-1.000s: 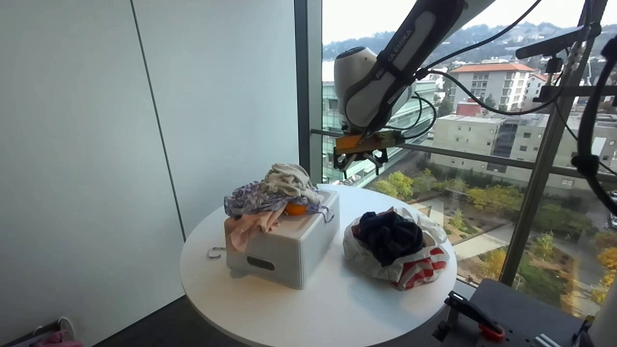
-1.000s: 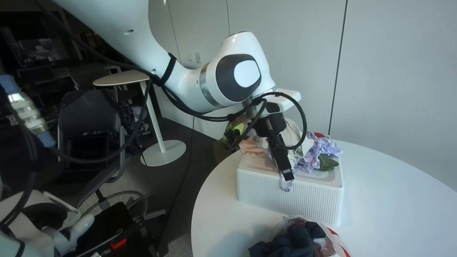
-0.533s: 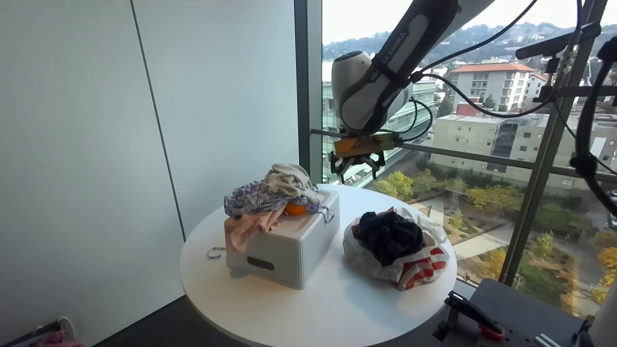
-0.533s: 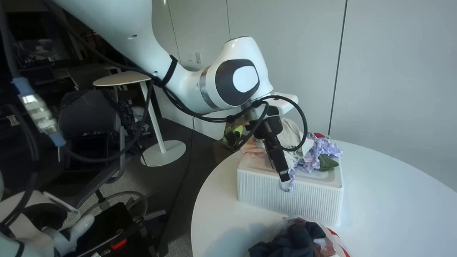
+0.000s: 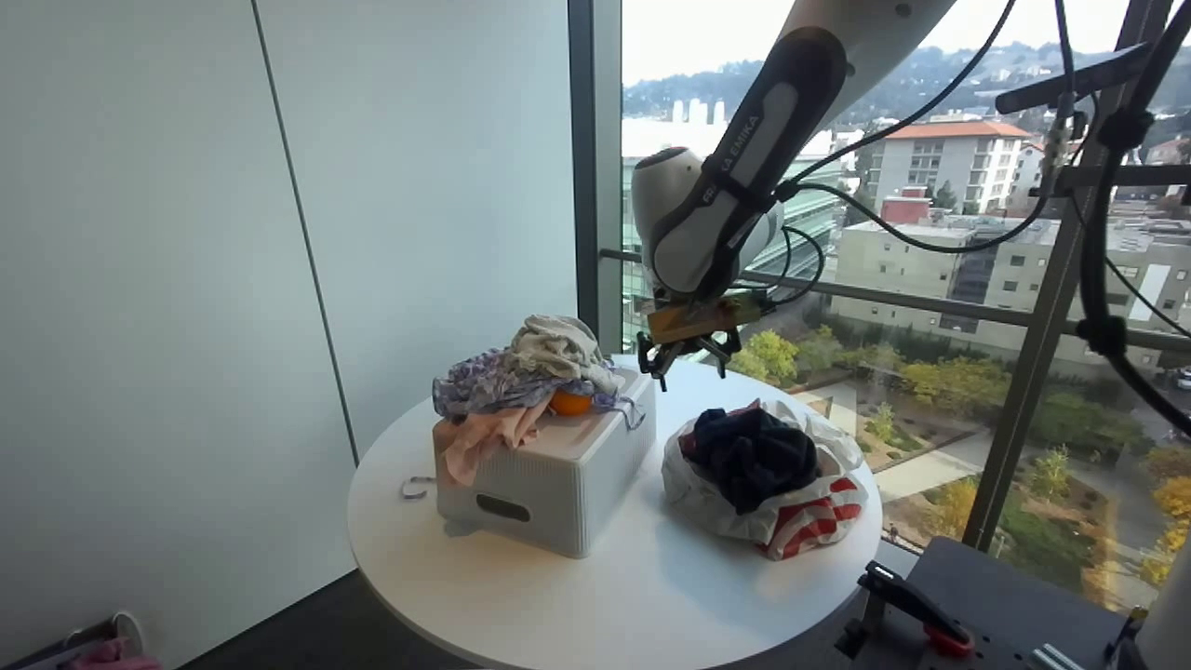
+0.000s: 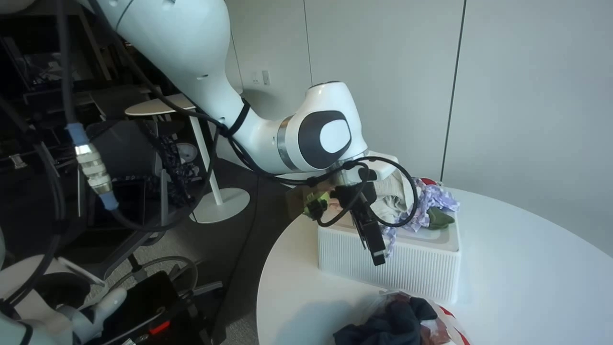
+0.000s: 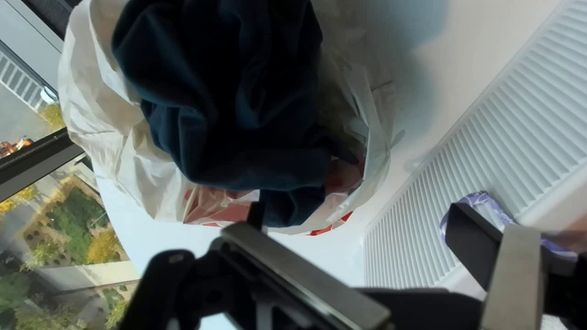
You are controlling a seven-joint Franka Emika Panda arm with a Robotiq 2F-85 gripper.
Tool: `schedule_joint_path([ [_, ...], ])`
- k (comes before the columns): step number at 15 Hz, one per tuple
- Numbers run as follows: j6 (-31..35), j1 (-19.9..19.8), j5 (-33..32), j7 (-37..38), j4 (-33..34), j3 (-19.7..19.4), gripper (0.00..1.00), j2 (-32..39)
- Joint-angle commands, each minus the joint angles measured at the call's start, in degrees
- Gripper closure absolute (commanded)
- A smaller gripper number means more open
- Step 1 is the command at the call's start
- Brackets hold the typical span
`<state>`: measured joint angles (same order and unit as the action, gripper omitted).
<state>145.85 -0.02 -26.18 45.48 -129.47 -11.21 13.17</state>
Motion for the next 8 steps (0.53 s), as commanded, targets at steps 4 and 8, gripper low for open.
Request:
schedule_joint_path([
  [4, 4.3, 0.0, 1.2, -10.5, 3.5, -0.1, 0.00, 9.1],
  [8, 6.7, 0.0, 4.1, -17.2, 5.9, 0.1, 0.00, 13.8],
])
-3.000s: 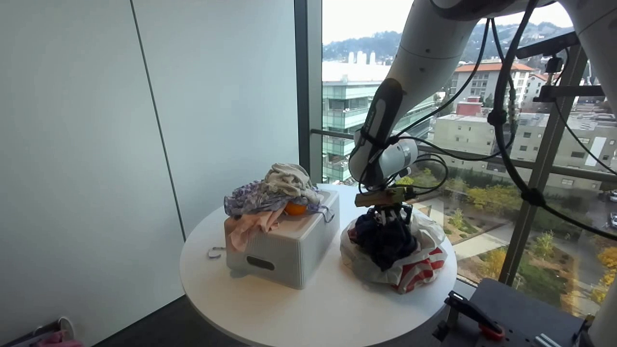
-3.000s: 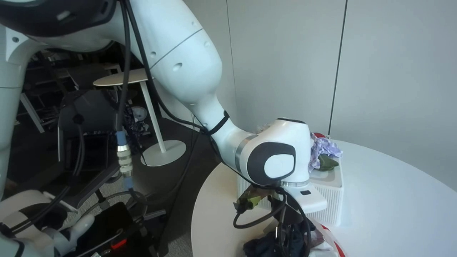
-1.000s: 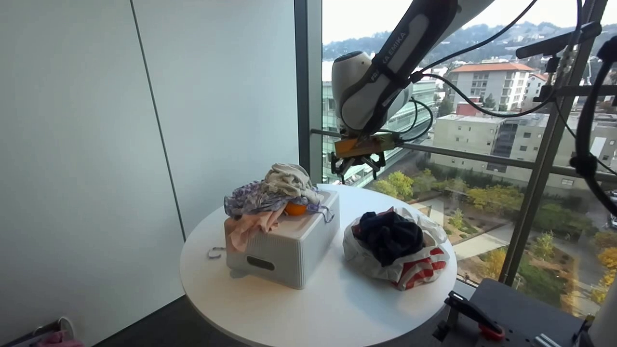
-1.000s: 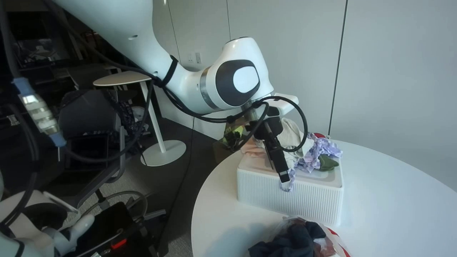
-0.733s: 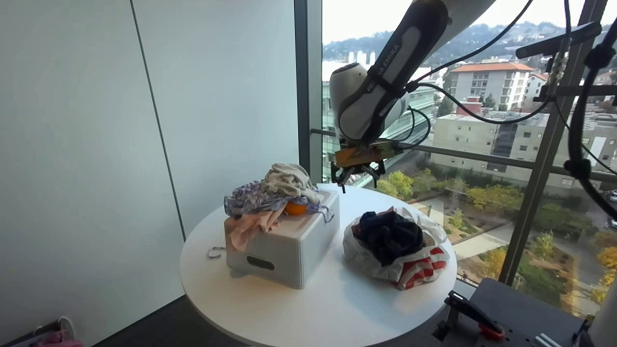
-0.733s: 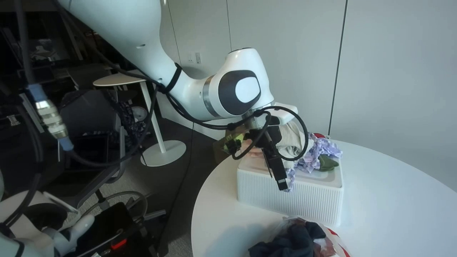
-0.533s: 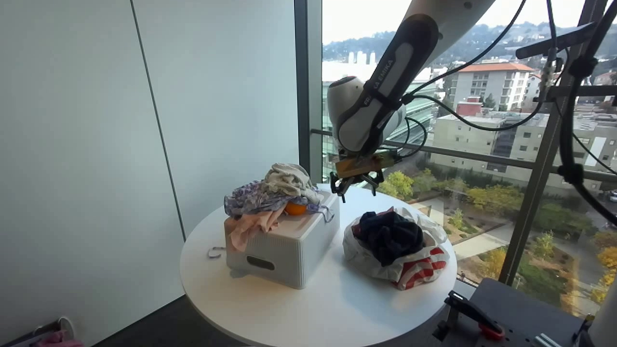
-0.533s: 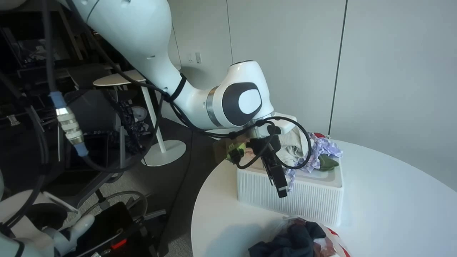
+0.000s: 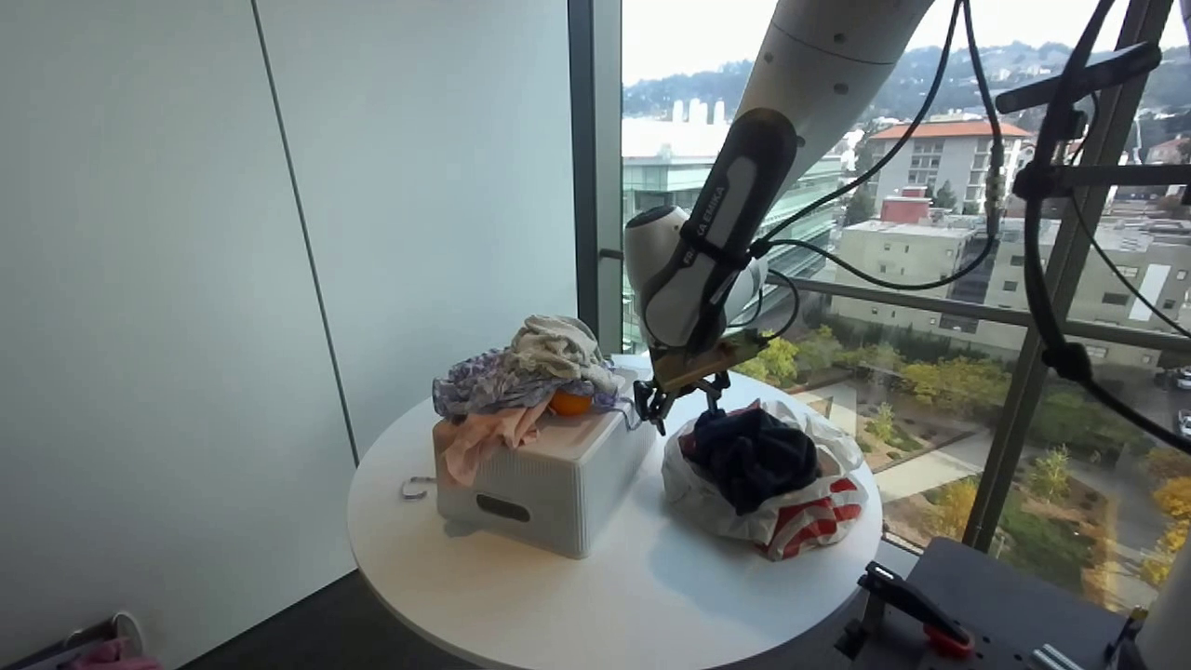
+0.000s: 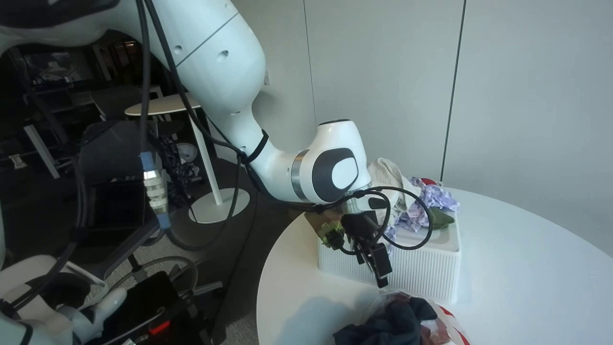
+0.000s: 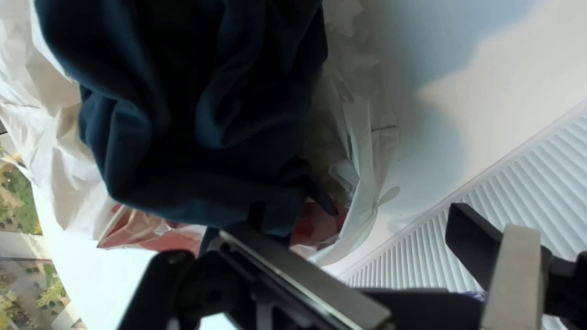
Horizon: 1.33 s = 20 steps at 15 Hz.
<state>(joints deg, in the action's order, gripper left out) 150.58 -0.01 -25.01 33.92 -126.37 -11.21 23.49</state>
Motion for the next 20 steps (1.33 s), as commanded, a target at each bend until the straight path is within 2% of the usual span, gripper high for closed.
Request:
schedule_joint_path([
  [1, 2.2, -0.5, 5.0, -8.3, 3.3, 0.8, 0.00, 4.4],
  [7, 2.9, -2.4, 14.7, -19.4, 6.6, 3.0, 0.00, 9.8],
  [11, 3.1, -3.2, 16.5, -21.9, 9.0, 2.2, 0.00, 13.7],
  [14, 2.1, -6.4, 20.2, -26.1, 11.7, 4.6, 0.00, 16.6],
  [20, 1.9, -9.1, 25.0, -29.7, 14.5, 6.5, 0.00, 20.0],
])
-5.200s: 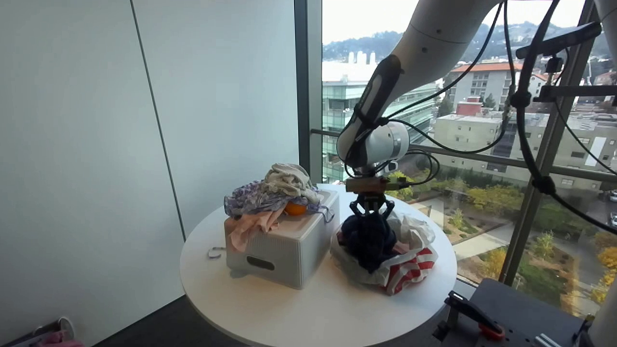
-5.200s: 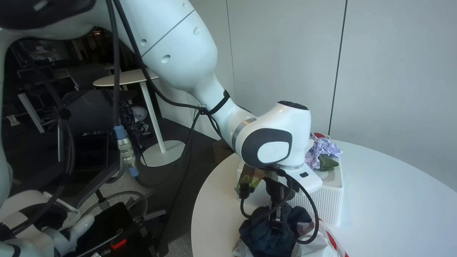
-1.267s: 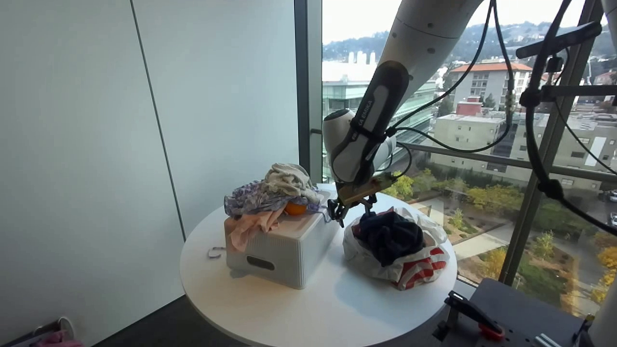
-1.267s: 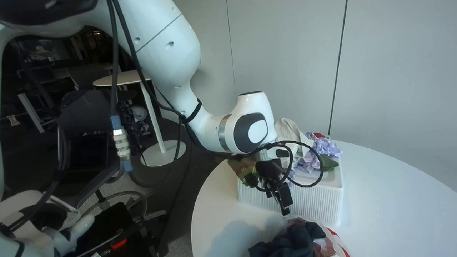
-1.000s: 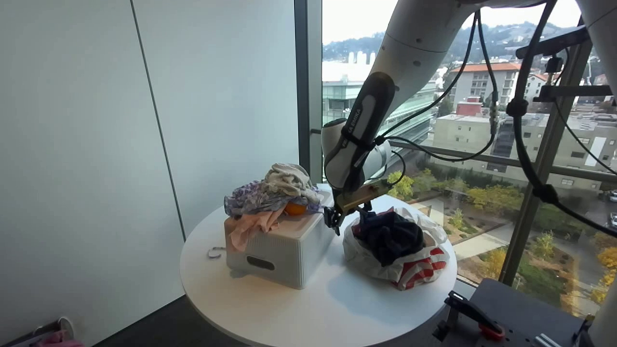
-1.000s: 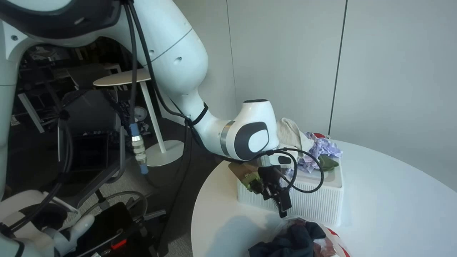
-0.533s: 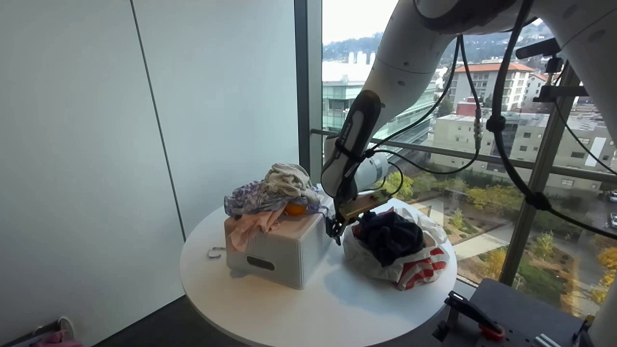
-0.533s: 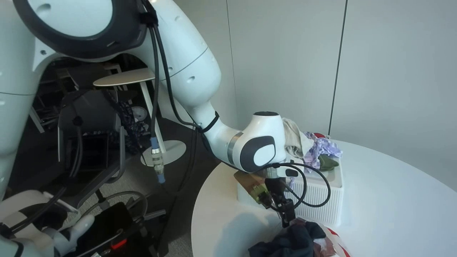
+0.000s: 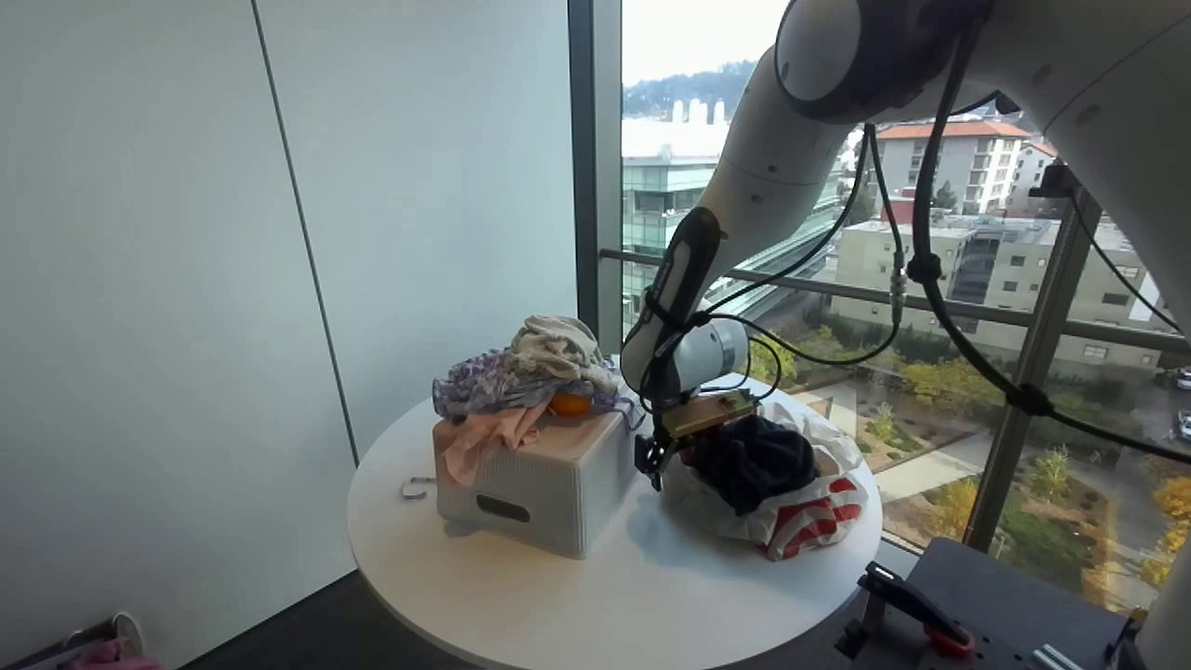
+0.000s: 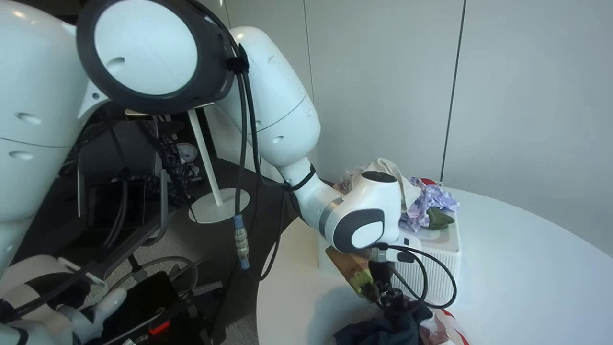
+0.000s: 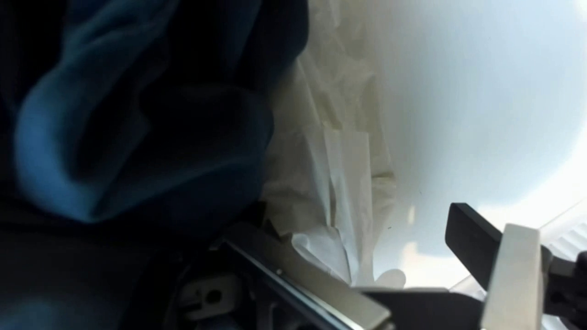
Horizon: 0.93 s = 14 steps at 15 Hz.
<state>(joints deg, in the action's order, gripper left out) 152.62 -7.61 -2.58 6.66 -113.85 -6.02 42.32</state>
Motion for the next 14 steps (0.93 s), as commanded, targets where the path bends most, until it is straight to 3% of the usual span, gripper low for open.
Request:
schedule_joint_path([
  [1, 0.1, -1.8, 3.2, -2.6, 1.9, 1.5, 0.00, 1.2],
  [2, -0.2, -2.1, 3.8, -2.7, 2.6, 1.6, 0.00, 1.7],
  [3, 0.1, -2.1, 4.0, -2.8, 3.0, 1.4, 0.20, 2.1],
  [12, -1.3, -4.7, 7.4, -3.4, 2.9, 1.5, 0.88, 1.3],
  [13, -2.6, -5.0, 8.0, -3.3, 2.6, 1.6, 0.94, 0.5],
  [14, -3.3, -5.8, 8.9, -3.9, 2.0, 2.2, 0.93, -0.4],
])
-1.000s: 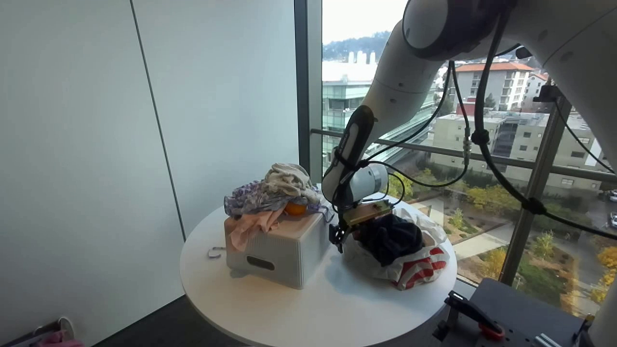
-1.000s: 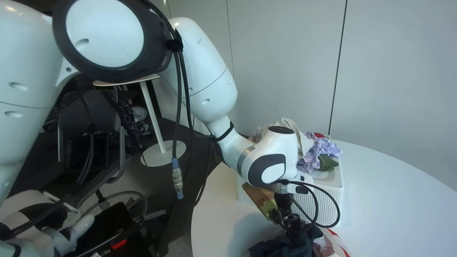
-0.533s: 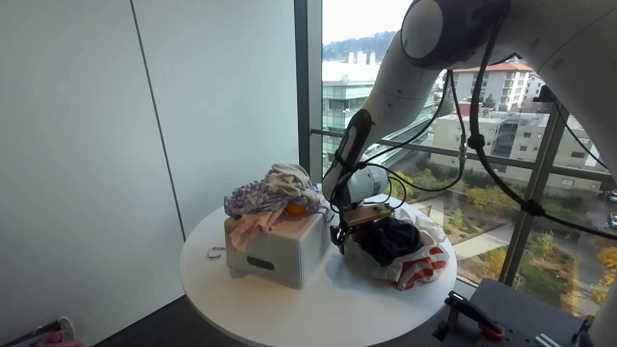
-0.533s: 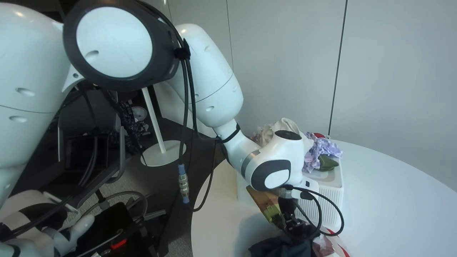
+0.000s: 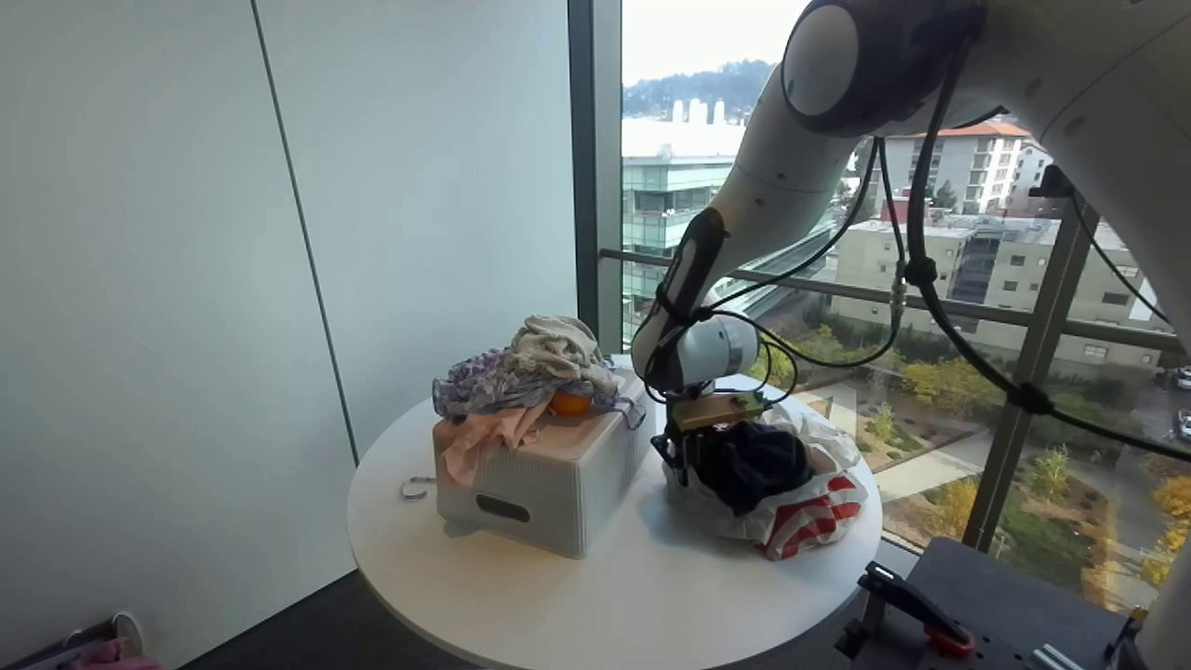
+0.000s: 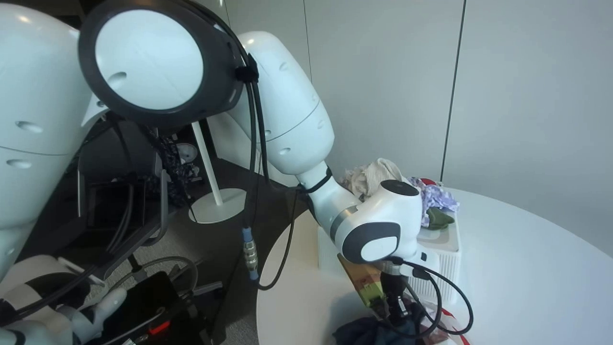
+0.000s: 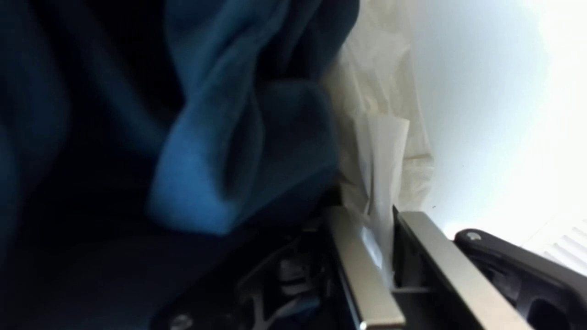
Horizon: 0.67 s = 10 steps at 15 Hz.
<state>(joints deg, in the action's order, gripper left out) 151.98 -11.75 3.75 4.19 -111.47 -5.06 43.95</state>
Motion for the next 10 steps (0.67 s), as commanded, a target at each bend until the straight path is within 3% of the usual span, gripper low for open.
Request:
schedule_joint_path([
  [1, -3.5, -3.0, 3.8, -2.6, -0.8, 2.4, 0.95, -3.0],
  [2, -5.1, -4.5, 5.6, -4.0, -1.1, 3.7, 0.98, -4.0],
  [6, -11.4, -10.1, 13.7, -10.8, -2.2, 8.2, 0.92, -7.7],
  [10, -14.0, -10.3, 18.1, -11.9, -6.2, 6.5, 0.92, -13.9],
])
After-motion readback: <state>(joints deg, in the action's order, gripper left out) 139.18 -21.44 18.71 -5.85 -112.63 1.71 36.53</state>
